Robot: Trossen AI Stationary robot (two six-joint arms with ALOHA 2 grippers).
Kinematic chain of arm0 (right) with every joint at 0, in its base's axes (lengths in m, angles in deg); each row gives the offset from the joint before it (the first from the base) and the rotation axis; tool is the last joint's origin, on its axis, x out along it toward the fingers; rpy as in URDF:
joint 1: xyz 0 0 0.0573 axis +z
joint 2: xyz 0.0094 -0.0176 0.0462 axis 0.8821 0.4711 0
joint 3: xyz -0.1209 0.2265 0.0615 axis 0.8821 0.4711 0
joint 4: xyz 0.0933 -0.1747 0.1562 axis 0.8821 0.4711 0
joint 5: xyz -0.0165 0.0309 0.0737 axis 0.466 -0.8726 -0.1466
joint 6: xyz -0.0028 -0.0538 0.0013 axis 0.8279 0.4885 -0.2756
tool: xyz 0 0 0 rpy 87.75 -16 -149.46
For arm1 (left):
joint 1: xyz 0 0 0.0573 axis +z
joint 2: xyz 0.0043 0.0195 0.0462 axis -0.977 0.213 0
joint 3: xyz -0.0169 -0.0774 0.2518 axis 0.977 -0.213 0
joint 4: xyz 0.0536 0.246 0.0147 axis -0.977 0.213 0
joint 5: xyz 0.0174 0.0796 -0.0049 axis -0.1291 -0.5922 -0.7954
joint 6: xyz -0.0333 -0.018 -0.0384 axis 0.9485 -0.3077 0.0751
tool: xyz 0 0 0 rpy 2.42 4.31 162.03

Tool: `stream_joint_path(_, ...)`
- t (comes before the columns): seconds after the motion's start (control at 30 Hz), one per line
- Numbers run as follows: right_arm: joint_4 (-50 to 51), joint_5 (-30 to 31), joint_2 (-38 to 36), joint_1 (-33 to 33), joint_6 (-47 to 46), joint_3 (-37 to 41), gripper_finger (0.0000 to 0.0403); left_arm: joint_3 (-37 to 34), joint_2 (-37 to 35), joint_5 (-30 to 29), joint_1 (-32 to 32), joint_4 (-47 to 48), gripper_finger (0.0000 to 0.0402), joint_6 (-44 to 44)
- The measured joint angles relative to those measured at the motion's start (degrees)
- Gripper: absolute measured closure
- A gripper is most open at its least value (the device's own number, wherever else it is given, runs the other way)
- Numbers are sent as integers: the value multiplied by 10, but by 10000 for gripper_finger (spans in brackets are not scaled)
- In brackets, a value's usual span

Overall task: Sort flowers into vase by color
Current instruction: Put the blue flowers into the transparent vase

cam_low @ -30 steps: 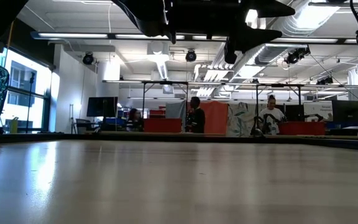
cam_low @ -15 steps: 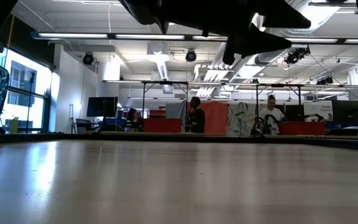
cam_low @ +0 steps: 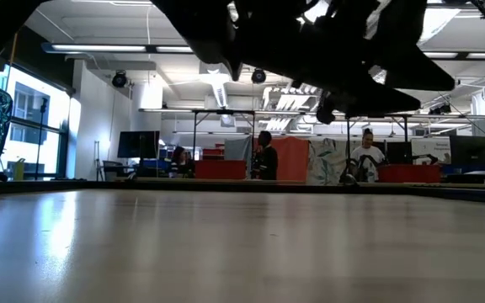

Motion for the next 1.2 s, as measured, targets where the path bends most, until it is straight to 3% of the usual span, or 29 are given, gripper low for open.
stream_joint_path(0.4, -47, -11, 20, -8, 2, 0, 403, 31, 24, 8, 6, 21, 192, -1)
stream_joint_path(0.63, -45, -10, 20, -9, -1, 0, 403, 30, 24, 85, 0, 104, 192, -40)
stream_joint_path(0.83, -45, -10, 20, -9, -17, 0, 403, 30, 15, 101, -15, 88, 195, -69)
stream_joint_path(1.2, -35, -35, 36, -21, -52, 0, 403, 30, 15, 166, -14, 67, 279, -81)
